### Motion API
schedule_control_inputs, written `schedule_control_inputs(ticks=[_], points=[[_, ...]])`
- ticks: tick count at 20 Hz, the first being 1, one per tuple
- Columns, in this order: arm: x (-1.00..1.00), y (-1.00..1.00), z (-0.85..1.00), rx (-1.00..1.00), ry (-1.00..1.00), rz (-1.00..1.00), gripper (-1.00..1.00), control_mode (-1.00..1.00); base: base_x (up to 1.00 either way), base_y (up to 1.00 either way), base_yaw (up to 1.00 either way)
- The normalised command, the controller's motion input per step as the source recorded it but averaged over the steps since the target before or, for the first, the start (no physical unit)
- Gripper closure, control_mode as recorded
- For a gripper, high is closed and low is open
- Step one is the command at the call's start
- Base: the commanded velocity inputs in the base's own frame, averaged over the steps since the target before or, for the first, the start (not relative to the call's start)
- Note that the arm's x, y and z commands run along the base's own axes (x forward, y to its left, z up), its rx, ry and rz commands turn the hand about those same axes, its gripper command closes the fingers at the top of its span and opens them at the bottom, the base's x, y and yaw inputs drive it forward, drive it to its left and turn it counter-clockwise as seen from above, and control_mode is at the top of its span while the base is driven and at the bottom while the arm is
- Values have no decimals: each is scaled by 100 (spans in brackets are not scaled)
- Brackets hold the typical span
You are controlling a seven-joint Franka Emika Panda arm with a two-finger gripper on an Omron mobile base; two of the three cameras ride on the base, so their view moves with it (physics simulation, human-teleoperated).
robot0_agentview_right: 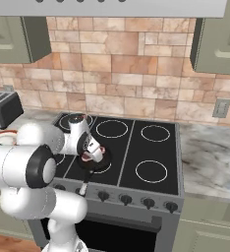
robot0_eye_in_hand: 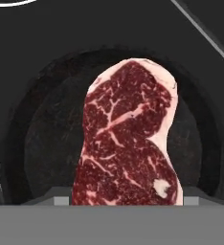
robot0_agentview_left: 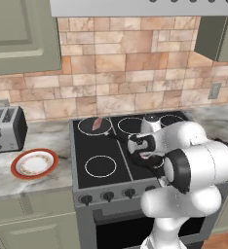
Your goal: Place one of the steaks on the plate and the other in the bowl. Then place the bowl in the fridge.
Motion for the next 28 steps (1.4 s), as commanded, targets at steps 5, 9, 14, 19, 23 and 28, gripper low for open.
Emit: schedule_control_inputs(ticks=[5,9,14,19,23,28], points=[[-60,0,95,0,0,0,100,-100,0,0,0],[-55,0,100,0,6,0,100,-100,0,0,0],[-66,0,96,1,5,0,100,-100,0,0,0],[-74,0,76,0,12,16,100,-100,0,0,0],[-96,-21,32,8,1,8,100,-100,0,0,0],[-55,-5,6,2,-13,5,100,-100,0,0,0]])
